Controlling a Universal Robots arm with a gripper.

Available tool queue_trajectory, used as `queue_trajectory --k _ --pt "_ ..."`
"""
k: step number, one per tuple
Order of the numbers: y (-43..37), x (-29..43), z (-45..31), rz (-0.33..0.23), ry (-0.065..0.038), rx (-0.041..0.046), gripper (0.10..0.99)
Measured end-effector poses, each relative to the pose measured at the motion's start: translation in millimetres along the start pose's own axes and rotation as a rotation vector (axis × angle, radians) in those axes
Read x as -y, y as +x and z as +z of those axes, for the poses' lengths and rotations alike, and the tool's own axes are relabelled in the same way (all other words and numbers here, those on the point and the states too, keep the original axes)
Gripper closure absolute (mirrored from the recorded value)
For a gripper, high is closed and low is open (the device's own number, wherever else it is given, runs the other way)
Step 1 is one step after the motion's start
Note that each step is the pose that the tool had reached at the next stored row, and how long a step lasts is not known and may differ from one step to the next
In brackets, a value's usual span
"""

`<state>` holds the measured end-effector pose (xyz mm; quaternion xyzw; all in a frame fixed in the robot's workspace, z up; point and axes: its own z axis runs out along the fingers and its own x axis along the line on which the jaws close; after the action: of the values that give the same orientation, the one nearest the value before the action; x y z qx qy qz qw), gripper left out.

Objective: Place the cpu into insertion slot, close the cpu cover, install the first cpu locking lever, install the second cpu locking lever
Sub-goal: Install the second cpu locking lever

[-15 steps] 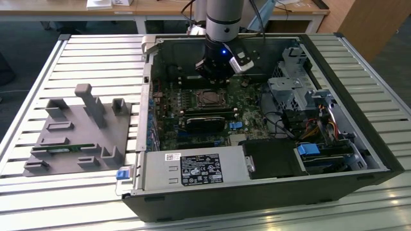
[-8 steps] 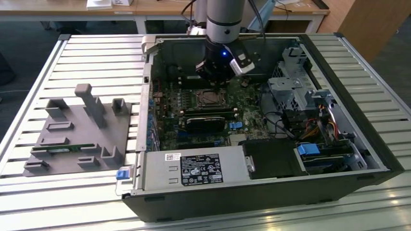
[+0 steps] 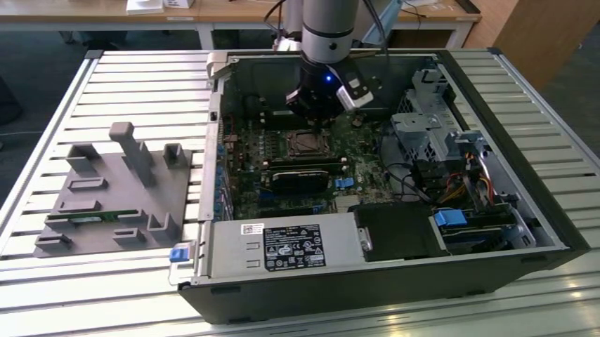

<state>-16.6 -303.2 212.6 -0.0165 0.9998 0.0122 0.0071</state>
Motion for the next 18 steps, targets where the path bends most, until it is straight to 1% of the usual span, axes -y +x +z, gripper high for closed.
queue_trajectory --k 5,6,8,11,16,17,18 --pt "-0.3 -0.4 -18.4 0.000 -0.001 -0.0002 0.980" --pt "-0.3 -0.4 -19.8 0.000 -0.001 -0.0001 0.980" --pt "-0.3 1.3 -19.8 0.000 -0.001 0.0000 0.980" --pt "0.0 8.5 -20.0 0.000 -0.001 0.0000 0.980" --pt "0.6 26.7 -20.4 0.000 -0.001 0.0000 0.980" --pt "0.6 29.2 -20.5 0.000 -0.004 0.0000 0.980" --pt "0.7 31.0 -20.6 0.000 -0.008 -0.0012 0.980"
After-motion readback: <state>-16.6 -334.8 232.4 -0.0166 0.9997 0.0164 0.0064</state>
